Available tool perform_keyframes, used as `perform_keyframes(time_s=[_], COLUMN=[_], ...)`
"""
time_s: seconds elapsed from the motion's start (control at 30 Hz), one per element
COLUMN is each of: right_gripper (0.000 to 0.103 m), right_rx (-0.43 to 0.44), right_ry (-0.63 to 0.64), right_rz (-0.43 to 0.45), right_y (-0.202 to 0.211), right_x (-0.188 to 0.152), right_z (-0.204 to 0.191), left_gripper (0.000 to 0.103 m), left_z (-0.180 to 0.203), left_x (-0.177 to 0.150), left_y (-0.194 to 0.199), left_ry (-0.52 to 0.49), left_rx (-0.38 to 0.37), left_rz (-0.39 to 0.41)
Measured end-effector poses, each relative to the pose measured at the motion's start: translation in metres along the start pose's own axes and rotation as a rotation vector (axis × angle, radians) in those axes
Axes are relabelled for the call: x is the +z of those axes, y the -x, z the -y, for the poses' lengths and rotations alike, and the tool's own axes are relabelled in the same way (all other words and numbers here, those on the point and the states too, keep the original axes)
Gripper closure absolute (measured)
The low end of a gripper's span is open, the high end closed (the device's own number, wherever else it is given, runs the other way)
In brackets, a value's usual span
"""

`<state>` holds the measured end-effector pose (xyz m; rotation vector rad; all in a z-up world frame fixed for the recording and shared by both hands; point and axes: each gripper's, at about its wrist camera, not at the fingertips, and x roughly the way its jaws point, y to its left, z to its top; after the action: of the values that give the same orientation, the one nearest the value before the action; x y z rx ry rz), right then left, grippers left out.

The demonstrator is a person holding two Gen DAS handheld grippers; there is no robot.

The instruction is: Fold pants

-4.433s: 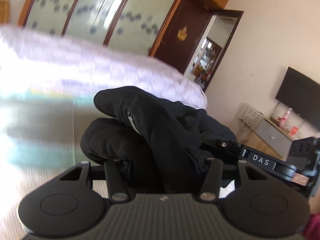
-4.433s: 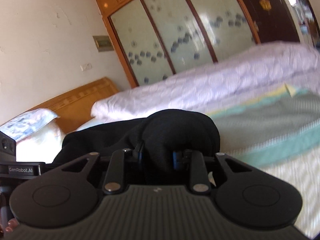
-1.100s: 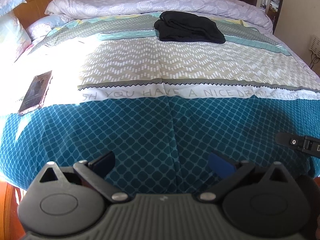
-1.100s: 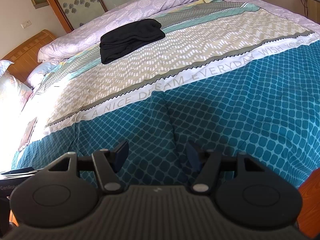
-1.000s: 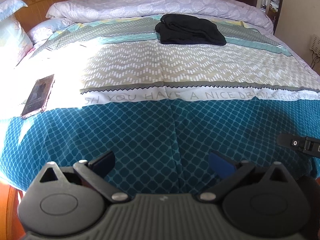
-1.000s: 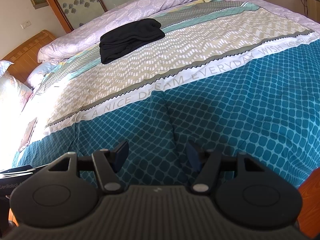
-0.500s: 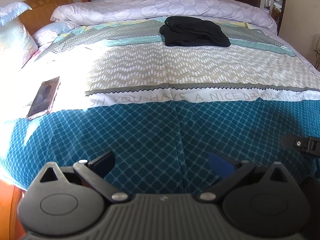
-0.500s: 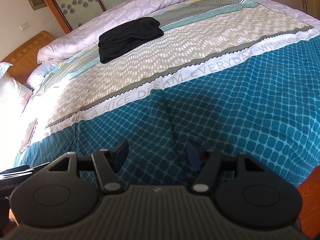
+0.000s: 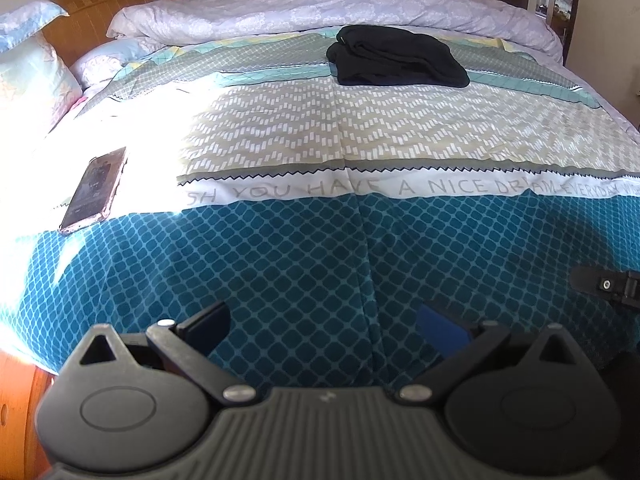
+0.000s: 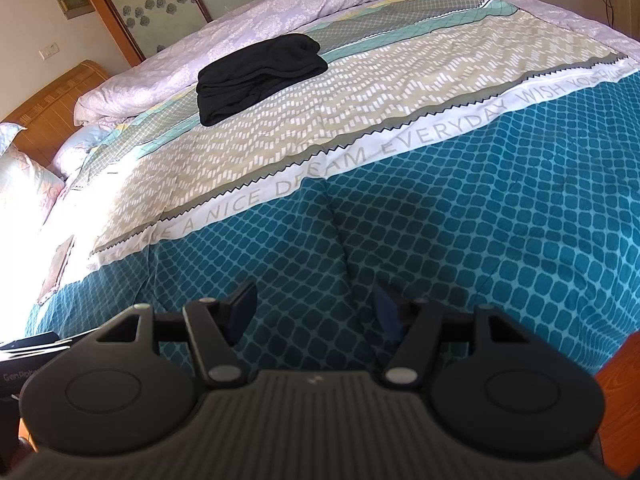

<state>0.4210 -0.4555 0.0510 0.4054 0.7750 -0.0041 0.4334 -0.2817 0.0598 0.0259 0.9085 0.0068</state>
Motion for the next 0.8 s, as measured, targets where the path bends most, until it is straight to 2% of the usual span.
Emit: perform_keyframes(time_s=[0.37, 0.8], right_gripper=[0.037, 0.037], right_rx=[-0.003, -0.003], right_ry=[0.010, 0.009], right_rz=[0.003, 0.003], right_y=[0.0009, 0.0011], right_x=[-0.0002, -0.0003], right_z=[-0.0012, -0.0017], left_gripper=[0.000, 0.000], left_z=[-0.0005, -0.0068], left_x=[-0.0003, -0.0007], left_y=[0.0003, -0.0042], left_ry=[-0.006, 0.025], left_rx=[-0.010, 0.061], left_rz=[-0.012, -0.054])
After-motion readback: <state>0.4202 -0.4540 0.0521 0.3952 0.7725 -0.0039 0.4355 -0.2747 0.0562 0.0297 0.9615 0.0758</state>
